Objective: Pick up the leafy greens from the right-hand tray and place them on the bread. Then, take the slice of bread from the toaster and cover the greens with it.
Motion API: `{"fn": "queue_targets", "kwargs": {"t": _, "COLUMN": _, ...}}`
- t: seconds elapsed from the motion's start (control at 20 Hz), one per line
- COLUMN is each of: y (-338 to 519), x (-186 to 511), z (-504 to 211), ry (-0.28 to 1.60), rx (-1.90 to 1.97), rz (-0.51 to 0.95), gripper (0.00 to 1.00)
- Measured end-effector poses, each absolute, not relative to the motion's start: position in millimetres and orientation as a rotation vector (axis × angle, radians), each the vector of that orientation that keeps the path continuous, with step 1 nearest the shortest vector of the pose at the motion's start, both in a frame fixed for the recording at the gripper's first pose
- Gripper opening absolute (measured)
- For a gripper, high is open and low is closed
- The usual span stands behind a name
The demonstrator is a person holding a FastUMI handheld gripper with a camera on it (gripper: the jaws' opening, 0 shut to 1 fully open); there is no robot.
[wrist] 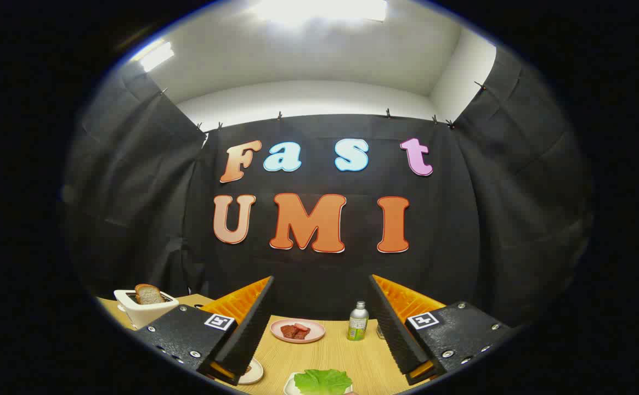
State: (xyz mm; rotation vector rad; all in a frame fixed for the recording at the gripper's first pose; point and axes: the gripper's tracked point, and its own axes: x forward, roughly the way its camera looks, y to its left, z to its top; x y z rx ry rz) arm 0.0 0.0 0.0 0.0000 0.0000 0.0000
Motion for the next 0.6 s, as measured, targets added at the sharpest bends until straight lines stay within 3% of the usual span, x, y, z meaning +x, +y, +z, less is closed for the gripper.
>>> {"fn": "queue_targets", "kwargs": {"t": 0.6, "y": -15.3, "x": -2.4, "z": 15.5, "ry": -0.011, "rx": -0.025, "rz": -0.033, "gripper": 0.99}}
